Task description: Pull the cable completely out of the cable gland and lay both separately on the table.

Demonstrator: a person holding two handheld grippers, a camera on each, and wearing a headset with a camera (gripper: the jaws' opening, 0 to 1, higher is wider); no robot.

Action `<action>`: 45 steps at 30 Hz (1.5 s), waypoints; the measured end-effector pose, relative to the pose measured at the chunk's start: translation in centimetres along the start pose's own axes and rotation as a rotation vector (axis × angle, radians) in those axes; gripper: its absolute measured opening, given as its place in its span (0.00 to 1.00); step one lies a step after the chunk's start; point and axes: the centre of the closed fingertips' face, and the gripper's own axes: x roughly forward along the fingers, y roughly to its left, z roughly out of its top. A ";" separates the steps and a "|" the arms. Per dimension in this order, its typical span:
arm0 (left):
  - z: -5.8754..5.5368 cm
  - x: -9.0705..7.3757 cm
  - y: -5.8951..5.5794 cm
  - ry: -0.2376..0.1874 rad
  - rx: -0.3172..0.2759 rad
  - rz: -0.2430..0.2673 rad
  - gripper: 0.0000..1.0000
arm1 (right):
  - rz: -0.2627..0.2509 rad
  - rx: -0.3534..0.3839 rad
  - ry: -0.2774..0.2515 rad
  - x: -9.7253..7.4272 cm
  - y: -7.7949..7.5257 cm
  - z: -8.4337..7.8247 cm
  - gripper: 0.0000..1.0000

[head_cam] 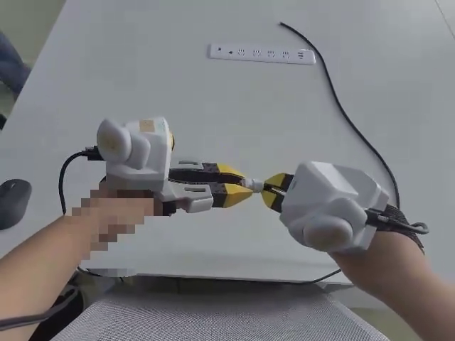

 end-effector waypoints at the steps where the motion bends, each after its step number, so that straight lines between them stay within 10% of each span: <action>1: 0.0 0.0 0.1 -0.002 -0.002 0.001 0.15 | -0.004 0.006 0.006 0.1 -0.1 -0.2 0.00; 19: 0.2 0.0 -0.1 -0.017 -0.012 -0.005 0.15 | -0.054 0.309 0.115 0.6 -1.9 -6.4 0.00; 33: 0.0 -0.1 -0.6 -0.018 -0.003 -0.007 0.15 | 0.016 0.639 0.178 2.3 0.0 -10.6 0.00; 45: 0.3 -0.2 -0.3 -0.026 -0.009 -0.006 0.15 | 0.012 0.626 0.157 1.9 0.0 -10.2 0.00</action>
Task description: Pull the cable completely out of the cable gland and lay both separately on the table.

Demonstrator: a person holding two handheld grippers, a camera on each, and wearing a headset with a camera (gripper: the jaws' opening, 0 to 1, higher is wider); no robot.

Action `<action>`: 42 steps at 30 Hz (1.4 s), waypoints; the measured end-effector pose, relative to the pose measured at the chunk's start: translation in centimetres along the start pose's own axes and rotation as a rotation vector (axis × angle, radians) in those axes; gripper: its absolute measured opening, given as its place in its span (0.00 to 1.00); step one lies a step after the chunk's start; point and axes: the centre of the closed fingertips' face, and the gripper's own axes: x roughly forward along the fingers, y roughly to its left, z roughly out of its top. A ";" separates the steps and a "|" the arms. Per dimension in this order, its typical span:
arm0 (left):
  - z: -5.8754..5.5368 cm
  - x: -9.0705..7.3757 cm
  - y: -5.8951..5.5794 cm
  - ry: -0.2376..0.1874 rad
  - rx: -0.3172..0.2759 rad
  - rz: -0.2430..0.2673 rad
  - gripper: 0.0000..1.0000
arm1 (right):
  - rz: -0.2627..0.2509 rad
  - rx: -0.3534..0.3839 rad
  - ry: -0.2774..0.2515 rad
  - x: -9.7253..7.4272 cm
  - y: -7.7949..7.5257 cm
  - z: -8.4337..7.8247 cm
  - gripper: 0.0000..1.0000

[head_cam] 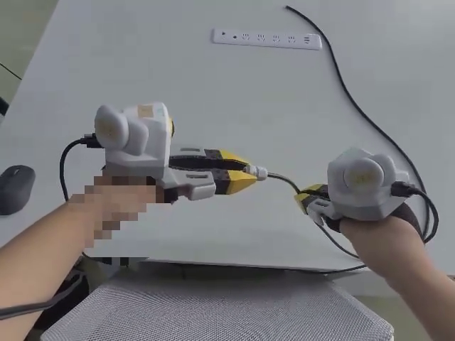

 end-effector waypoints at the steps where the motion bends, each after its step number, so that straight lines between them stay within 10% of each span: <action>1: 0.0 0.0 0.0 -0.002 0.000 0.001 0.15 | -0.005 -0.008 -0.007 -0.1 -0.1 0.1 0.00; 14: 0.7 -0.6 0.7 -0.015 0.005 0.022 0.15 | 0.016 -0.125 -0.117 -3.0 2.2 3.5 0.11; 24: 0.7 -0.6 0.5 -0.015 0.006 0.021 0.15 | -0.052 -0.580 -0.189 -5.0 5.3 8.9 0.17; 42: 0.7 -0.6 0.1 -0.014 0.000 0.018 0.15 | -0.027 -0.740 -0.177 -3.5 7.0 8.9 0.09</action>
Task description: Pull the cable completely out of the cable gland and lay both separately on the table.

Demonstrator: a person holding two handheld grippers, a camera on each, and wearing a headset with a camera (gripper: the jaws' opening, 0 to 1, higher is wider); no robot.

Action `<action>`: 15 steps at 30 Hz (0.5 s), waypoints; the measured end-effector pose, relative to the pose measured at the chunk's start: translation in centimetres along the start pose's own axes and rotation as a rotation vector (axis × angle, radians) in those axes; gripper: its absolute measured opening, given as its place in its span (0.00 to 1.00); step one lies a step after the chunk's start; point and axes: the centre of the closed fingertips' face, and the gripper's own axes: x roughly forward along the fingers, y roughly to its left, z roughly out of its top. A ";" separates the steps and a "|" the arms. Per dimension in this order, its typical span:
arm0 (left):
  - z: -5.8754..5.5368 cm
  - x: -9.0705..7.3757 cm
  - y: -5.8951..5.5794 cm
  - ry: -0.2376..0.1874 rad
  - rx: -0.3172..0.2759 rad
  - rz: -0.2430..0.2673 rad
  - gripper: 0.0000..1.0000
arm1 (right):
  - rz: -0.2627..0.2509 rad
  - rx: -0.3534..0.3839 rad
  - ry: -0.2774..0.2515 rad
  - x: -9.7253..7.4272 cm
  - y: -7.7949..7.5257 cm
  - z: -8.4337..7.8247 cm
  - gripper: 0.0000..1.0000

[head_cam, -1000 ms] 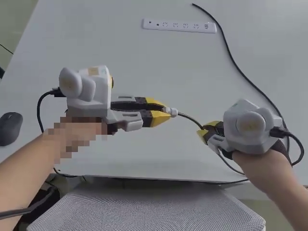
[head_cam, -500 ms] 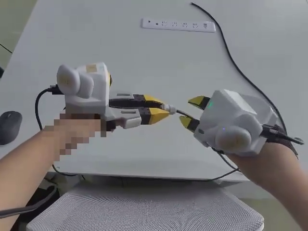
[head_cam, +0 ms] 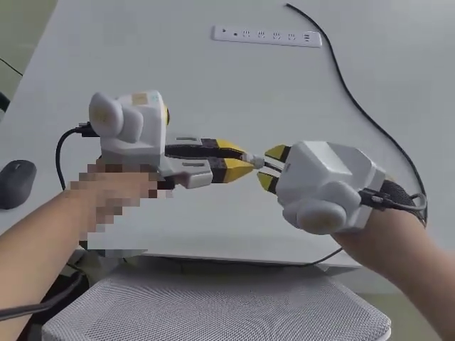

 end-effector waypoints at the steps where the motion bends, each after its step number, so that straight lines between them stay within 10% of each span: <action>1: 0.0 0.0 0.0 0.000 0.001 0.000 0.15 | 0.000 -0.006 -0.001 0.0 0.0 0.0 0.05; 15: 0.1 0.0 0.2 -0.003 0.015 0.005 0.15 | 0.005 0.081 0.006 0.0 -0.6 -0.6 0.00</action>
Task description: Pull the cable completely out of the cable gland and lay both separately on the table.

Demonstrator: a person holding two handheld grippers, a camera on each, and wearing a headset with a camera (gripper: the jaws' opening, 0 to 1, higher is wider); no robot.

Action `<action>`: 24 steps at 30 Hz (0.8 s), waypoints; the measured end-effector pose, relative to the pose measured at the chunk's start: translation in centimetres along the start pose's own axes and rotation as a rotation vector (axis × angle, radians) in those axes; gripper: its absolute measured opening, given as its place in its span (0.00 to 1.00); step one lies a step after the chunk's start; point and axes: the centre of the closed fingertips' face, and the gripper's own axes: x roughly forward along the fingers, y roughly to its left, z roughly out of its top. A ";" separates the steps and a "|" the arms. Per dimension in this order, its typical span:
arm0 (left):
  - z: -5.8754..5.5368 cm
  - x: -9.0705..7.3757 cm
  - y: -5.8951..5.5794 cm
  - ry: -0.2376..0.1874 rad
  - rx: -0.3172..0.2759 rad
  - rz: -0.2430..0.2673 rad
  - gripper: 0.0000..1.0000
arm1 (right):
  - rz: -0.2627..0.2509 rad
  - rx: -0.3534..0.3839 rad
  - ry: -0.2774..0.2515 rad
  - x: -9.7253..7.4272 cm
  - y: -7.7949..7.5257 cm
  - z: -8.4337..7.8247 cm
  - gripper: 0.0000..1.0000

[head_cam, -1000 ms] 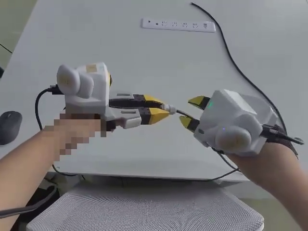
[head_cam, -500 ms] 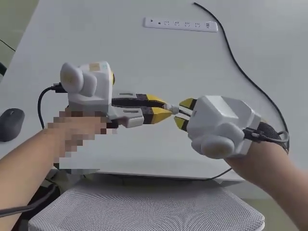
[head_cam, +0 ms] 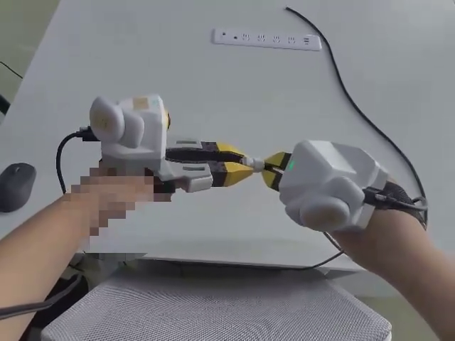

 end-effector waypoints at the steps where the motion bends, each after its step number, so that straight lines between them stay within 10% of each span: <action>1: 0.0 0.0 0.0 -0.002 -0.001 0.000 0.15 | 0.000 0.012 0.003 0.0 -0.1 -0.2 0.00; 12: 0.0 0.0 0.1 0.001 0.010 -0.002 0.15 | 0.001 0.213 0.039 0.1 -0.7 -3.1 0.00; 24: 0.0 -0.3 -0.1 -0.005 0.011 -0.002 0.15 | 0.021 0.657 0.092 0.7 -0.8 -8.4 0.00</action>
